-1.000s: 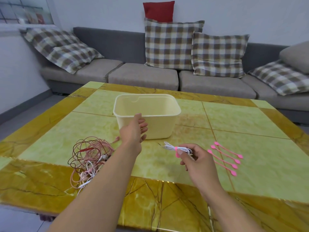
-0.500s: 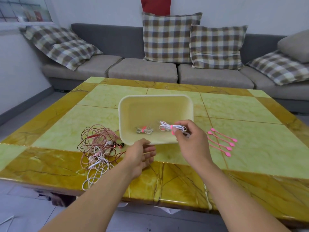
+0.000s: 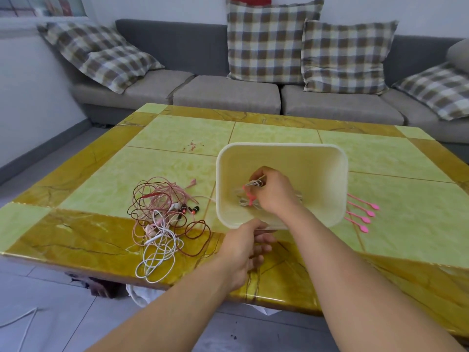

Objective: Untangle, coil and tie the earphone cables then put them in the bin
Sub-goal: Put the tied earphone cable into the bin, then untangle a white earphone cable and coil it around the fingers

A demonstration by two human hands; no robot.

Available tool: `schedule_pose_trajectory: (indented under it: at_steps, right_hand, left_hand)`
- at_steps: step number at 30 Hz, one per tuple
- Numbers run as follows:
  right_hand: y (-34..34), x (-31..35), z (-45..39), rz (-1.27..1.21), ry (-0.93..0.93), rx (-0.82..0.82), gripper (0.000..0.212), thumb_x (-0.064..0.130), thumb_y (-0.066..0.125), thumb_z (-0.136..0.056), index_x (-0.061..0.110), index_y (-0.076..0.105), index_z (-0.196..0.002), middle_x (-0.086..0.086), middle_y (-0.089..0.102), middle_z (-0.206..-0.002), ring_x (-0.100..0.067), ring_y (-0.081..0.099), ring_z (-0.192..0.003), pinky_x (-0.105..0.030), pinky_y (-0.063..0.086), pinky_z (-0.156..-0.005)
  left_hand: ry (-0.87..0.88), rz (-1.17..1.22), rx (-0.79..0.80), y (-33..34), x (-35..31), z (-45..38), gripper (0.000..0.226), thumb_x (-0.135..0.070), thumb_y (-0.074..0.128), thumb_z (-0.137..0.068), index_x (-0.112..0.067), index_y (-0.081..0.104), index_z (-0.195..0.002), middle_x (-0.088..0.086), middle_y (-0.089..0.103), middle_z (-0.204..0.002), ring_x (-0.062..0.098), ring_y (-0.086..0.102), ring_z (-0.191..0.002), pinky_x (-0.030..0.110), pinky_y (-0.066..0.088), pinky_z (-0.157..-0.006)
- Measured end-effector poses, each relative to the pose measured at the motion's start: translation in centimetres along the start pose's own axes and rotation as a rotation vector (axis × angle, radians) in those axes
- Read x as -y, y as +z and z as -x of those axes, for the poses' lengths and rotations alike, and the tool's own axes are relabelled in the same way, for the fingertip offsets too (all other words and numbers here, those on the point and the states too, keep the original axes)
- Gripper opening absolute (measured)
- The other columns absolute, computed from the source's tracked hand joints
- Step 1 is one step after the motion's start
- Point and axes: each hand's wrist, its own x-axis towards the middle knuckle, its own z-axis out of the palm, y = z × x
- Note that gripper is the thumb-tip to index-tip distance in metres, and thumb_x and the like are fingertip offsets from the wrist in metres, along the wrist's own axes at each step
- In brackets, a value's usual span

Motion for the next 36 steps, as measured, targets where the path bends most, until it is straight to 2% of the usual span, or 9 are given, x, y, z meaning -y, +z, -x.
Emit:
schedule_pose_trajectory:
  at_steps: [4,8,10,13,16,23,27,31,36]
  right_hand:
    - [0.6,-0.6,-0.9,0.176,0.039,-0.023,0.012,0.023,0.075,-0.080,0.029,0.070,-0.090,0.011,0.070,-0.077,-0.018,0.065,-0.079,-0.027,0.043,-0.059]
    - [0.4,-0.7,-1.4,0.312,0.038,-0.087,0.027,0.037,0.072,-0.086,0.030,0.075,-0.113,0.005,0.074,-0.110,-0.022,0.061,-0.112,-0.031,0.050,-0.080]
    - [0.0,-0.5,-1.4,0.402,0.019,-0.130,0.027,0.031,0.063,-0.096,0.031,0.071,-0.121,0.003,0.070,-0.122,-0.024,0.055,-0.121,-0.035,0.048,-0.085]
    - [-1.1,-0.3,-1.0,0.420,-0.015,-0.163,0.035,0.012,0.053,-0.097,0.030,0.070,-0.122,0.001,0.065,-0.126,-0.024,0.053,-0.121,-0.034,0.048,-0.079]
    - [-2.4,0.1,0.0,0.423,-0.069,-0.225,0.036,0.009,0.051,-0.096,0.030,0.070,-0.117,0.004,0.066,-0.121,-0.021,0.054,-0.118,-0.033,0.044,-0.076]
    - [-3.3,-0.3,2.4,0.398,-0.357,-0.486,0.012,0.025,0.063,-0.094,0.026,0.073,-0.102,0.009,0.073,-0.099,-0.021,0.058,-0.099,-0.039,0.039,-0.084]
    - [-3.2,-1.6,3.5,0.303,-0.334,-0.523,0.017,0.040,0.067,-0.094,0.029,0.072,-0.104,0.016,0.071,-0.097,-0.013,0.054,-0.099,-0.030,0.031,-0.089]
    - [-2.8,-2.4,3.9,0.322,-0.340,-0.523,0.019,0.049,0.062,-0.096,0.035,0.076,-0.099,0.016,0.071,-0.097,-0.012,0.053,-0.099,-0.032,0.032,-0.094]
    - [-3.0,-2.6,2.7,0.268,-0.311,-0.509,0.025,0.048,0.058,-0.098,0.035,0.077,-0.107,0.010,0.075,-0.098,-0.017,0.059,-0.100,-0.036,0.022,-0.117]
  left_hand:
    - [0.063,-0.016,-0.031,-0.5,-0.3,-0.5,0.011,-0.023,0.061,-0.090,-0.013,0.067,-0.087,0.002,0.070,-0.069,0.012,0.052,-0.057,0.022,0.033,-0.048]
    - [0.094,-0.018,-0.043,-0.4,-0.4,-0.6,0.014,-0.024,0.062,-0.089,-0.013,0.069,-0.091,0.002,0.071,-0.071,0.012,0.054,-0.058,0.022,0.034,-0.047]
    - [0.133,-0.019,-0.055,-0.3,-0.5,-0.6,0.016,-0.024,0.061,-0.090,-0.012,0.070,-0.094,0.000,0.072,-0.071,0.012,0.056,-0.061,0.023,0.035,-0.049]
    - [0.213,-0.033,-0.083,0.0,-0.9,-0.9,0.022,-0.026,0.062,-0.091,-0.009,0.075,-0.093,-0.002,0.071,-0.071,0.010,0.058,-0.059,0.024,0.038,-0.050]
    - [0.295,-0.008,-0.119,0.5,-1.5,-1.1,0.027,-0.031,0.064,-0.093,-0.006,0.076,-0.091,-0.004,0.068,-0.066,0.009,0.057,-0.058,0.025,0.039,-0.051]
    - [0.503,-0.018,-0.196,1.4,-3.7,-1.8,0.029,-0.037,0.064,-0.098,-0.012,0.075,-0.087,-0.004,0.069,-0.071,0.004,0.063,-0.057,0.021,0.046,-0.048]
    - [0.553,-0.003,-0.238,1.5,-4.6,-2.5,0.031,-0.037,0.062,-0.099,-0.012,0.074,-0.087,-0.003,0.068,-0.074,0.005,0.063,-0.059,0.022,0.050,-0.052]
    - [0.571,0.039,-0.235,1.5,-5.3,-3.0,0.032,-0.037,0.063,-0.099,-0.008,0.073,-0.087,0.000,0.067,-0.075,0.009,0.063,-0.062,0.023,0.053,-0.056]
    - [0.545,0.063,-0.172,1.3,-5.1,-3.6,0.026,-0.036,0.060,-0.101,-0.012,0.071,-0.102,0.003,0.067,-0.085,0.012,0.066,-0.067,0.028,0.056,-0.061]
